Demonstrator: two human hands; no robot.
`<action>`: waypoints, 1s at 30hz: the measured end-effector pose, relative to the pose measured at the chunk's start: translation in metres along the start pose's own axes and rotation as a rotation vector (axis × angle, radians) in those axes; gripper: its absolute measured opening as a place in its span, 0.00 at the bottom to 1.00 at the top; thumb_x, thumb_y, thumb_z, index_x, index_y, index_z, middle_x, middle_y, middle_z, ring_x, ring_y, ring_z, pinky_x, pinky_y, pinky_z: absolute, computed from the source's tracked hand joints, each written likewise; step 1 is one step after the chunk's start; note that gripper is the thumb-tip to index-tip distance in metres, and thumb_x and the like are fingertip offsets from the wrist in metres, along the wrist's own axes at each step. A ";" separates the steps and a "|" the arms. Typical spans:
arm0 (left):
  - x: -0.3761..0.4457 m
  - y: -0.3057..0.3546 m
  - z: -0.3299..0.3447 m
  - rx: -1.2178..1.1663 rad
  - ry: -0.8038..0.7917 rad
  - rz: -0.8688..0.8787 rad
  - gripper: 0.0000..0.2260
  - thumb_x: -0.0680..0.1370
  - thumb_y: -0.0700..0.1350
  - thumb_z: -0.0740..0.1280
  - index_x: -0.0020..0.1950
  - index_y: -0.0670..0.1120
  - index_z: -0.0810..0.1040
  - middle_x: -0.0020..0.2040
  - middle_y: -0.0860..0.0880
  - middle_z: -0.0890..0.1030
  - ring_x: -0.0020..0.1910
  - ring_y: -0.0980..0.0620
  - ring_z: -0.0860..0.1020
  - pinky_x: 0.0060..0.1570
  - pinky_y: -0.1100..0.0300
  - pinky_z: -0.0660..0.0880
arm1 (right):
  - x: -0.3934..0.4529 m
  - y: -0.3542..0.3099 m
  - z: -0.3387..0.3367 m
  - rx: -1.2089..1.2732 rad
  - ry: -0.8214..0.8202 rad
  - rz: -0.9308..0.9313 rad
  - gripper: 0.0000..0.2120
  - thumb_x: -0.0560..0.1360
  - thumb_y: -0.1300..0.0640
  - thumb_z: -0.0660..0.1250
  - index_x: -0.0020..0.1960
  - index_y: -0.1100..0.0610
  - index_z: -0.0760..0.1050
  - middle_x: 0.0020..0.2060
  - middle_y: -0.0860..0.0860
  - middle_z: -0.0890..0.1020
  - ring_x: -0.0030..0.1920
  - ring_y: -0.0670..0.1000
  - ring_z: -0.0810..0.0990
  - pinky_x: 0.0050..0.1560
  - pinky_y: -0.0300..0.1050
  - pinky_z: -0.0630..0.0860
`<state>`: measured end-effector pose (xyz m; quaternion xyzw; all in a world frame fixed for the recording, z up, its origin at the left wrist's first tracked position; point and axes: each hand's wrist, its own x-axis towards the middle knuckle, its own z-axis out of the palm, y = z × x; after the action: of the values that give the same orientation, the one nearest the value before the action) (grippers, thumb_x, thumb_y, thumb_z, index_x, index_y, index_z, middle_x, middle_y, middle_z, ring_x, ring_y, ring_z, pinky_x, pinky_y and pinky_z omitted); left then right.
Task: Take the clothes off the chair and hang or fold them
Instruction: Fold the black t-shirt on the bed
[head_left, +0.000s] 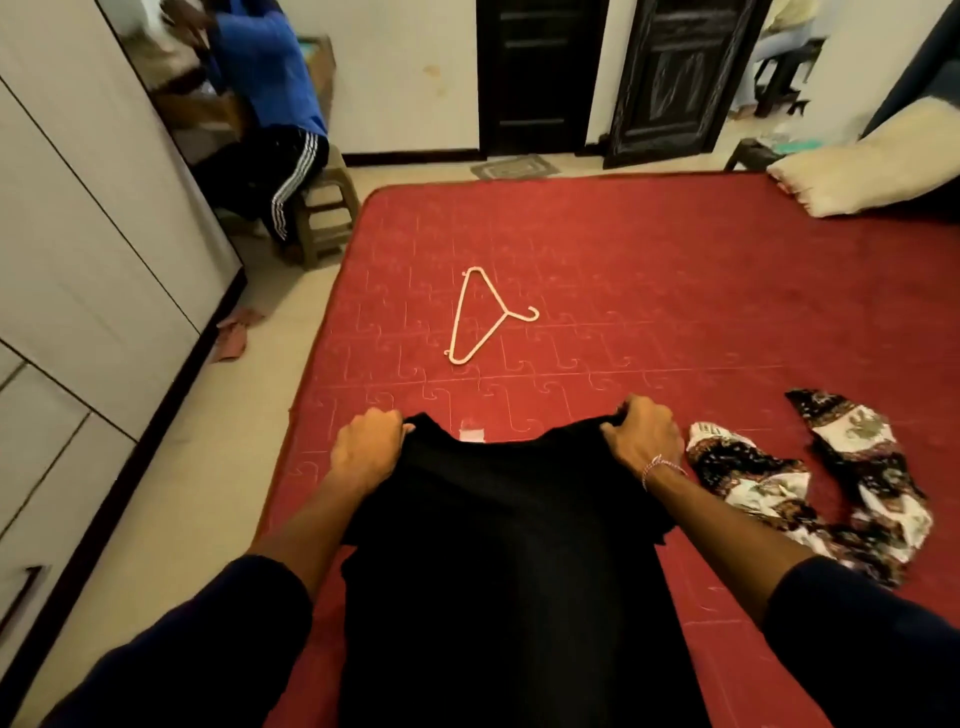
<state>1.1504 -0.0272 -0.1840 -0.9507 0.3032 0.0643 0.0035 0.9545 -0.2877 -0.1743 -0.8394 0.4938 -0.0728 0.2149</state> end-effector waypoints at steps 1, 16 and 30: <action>0.020 -0.001 0.024 0.008 -0.023 0.003 0.17 0.85 0.54 0.57 0.58 0.42 0.77 0.52 0.40 0.81 0.53 0.38 0.81 0.49 0.47 0.76 | 0.018 0.005 0.029 -0.010 -0.023 0.005 0.11 0.73 0.52 0.74 0.50 0.57 0.79 0.45 0.58 0.83 0.47 0.61 0.83 0.45 0.50 0.80; 0.149 -0.008 0.201 0.035 0.166 -0.072 0.14 0.83 0.54 0.60 0.56 0.43 0.74 0.49 0.43 0.78 0.44 0.42 0.79 0.36 0.51 0.68 | 0.134 0.043 0.215 -0.159 0.010 -0.085 0.21 0.71 0.40 0.65 0.56 0.52 0.79 0.48 0.52 0.80 0.44 0.57 0.80 0.41 0.47 0.73; 0.125 0.201 0.256 -0.378 0.267 0.468 0.12 0.79 0.41 0.55 0.57 0.38 0.73 0.52 0.43 0.76 0.48 0.47 0.75 0.47 0.51 0.77 | 0.166 0.054 0.228 -0.294 -0.163 -0.075 0.46 0.64 0.15 0.46 0.41 0.56 0.76 0.34 0.52 0.79 0.36 0.56 0.80 0.44 0.52 0.80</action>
<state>1.1042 -0.2515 -0.4469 -0.8391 0.4940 -0.0067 -0.2275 1.0709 -0.3879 -0.4173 -0.8827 0.4485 0.0607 0.1265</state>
